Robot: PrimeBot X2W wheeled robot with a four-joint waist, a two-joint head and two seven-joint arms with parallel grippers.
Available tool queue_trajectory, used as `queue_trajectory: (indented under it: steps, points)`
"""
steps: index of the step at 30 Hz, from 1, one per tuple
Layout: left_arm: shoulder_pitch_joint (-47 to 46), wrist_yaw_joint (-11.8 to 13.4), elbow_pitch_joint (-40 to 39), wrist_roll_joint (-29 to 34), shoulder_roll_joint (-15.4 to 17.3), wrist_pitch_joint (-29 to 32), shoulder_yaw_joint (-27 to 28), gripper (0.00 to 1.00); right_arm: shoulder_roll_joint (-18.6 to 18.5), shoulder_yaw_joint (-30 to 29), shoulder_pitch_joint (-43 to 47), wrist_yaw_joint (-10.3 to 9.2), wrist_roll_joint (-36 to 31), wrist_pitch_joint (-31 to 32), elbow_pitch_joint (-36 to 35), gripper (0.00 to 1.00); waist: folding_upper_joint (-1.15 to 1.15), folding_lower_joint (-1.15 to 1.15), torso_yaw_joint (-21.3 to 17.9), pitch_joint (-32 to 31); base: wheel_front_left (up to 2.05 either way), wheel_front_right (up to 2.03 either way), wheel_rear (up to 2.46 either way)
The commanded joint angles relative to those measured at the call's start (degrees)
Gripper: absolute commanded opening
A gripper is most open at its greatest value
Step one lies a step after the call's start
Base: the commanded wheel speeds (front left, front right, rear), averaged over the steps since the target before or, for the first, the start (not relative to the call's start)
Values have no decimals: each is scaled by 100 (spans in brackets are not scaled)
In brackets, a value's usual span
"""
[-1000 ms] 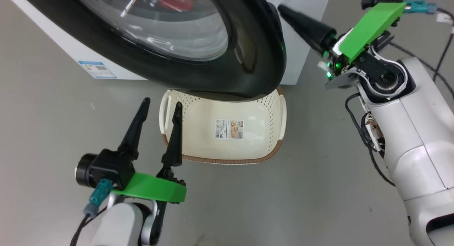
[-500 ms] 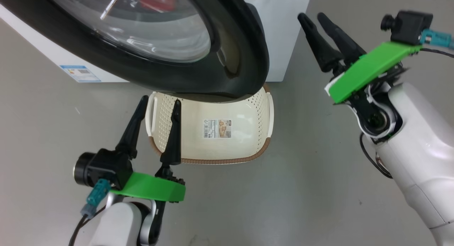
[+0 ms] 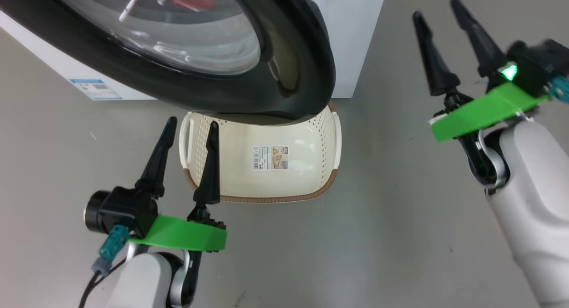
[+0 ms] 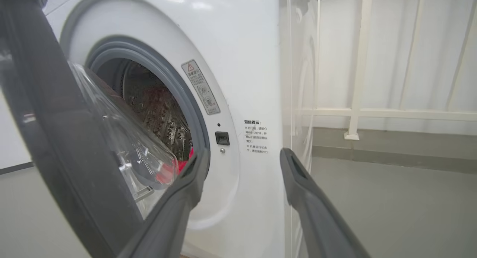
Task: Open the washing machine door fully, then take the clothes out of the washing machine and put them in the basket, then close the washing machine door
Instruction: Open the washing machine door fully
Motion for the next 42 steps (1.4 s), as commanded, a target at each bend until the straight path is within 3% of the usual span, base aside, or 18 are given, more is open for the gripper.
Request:
queue_trajectory:
  steps: [1, 5, 15, 40, 41, 42]
  points:
    - [42, -9, -186, 16, 103, -44, 190, 100, 214, -314, 367, 28, -387, -43, -429, 100, 0, 0, 32, 20, 0, 0, 0]
    - [35, 0, -248, 1, 103, -44, 209, 100, 776, -1106, 1294, 28, -1251, -44, -1498, 100, 0, 0, 70, 39, 0, 0, 0]
    - [43, 17, -430, -2, 103, -44, 242, 100, 1116, -1427, 2225, 28, -2138, -45, -2476, 100, 0, 0, 49, 102, 0, 0, 0]
    - [98, 79, -483, 9, 103, -44, 200, 100, 1170, -1662, 2786, 28, -1940, -46, -2693, 100, 0, 0, 93, 63, 0, 0, 0]
    - [99, 78, -482, 6, 103, -44, 195, 100, 1170, -1692, 2771, 28, -1881, -46, -2632, 55, 0, 0, 98, 65, 0, 0, 0]
    - [99, 80, -482, 0, 103, -44, 190, 100, 1170, -1710, 2736, 28, -1842, -46, -2577, 18, 0, 0, 101, 70, 0, 0, 0]
